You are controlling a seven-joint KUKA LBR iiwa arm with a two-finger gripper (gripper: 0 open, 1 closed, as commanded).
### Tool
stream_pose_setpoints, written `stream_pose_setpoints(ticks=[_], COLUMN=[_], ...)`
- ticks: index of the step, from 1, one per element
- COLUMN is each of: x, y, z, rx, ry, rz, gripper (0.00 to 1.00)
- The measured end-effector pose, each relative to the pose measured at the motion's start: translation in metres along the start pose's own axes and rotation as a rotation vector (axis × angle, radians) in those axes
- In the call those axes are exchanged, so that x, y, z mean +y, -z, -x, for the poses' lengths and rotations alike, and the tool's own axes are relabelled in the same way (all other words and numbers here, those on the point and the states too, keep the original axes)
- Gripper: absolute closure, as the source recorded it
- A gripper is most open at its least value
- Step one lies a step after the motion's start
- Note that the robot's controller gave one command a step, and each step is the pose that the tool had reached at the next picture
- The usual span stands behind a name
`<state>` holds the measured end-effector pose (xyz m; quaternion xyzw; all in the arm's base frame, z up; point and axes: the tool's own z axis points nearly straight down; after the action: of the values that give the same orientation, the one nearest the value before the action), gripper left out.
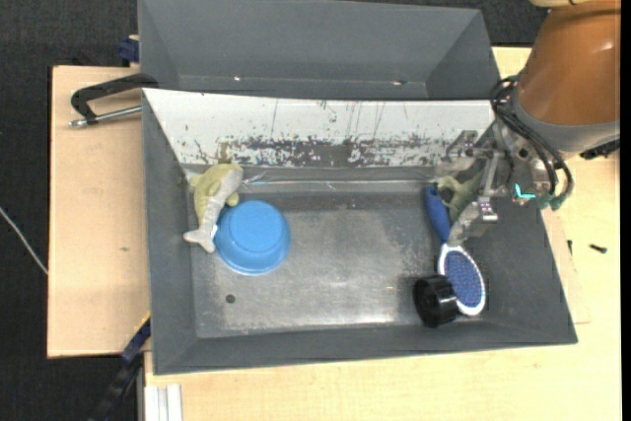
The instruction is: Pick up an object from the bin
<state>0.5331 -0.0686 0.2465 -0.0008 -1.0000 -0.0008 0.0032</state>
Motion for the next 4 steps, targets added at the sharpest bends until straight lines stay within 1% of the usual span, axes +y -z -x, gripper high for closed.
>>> stream_pose_setpoints(ticks=[1,2,3,4], x=[-0.014,-0.032,-0.001,0.047], y=[-0.092,-0.133,-0.133,-0.175], z=[-0.014,-0.027,0.046,0.07], rx=[-0.023,-0.004,-0.004,0.002], ry=[0.232,0.774,1.146,1.163], rz=[-0.005,-0.002,-0.001,-0.004], gripper=[0.0,0.0,0.0,0.0])
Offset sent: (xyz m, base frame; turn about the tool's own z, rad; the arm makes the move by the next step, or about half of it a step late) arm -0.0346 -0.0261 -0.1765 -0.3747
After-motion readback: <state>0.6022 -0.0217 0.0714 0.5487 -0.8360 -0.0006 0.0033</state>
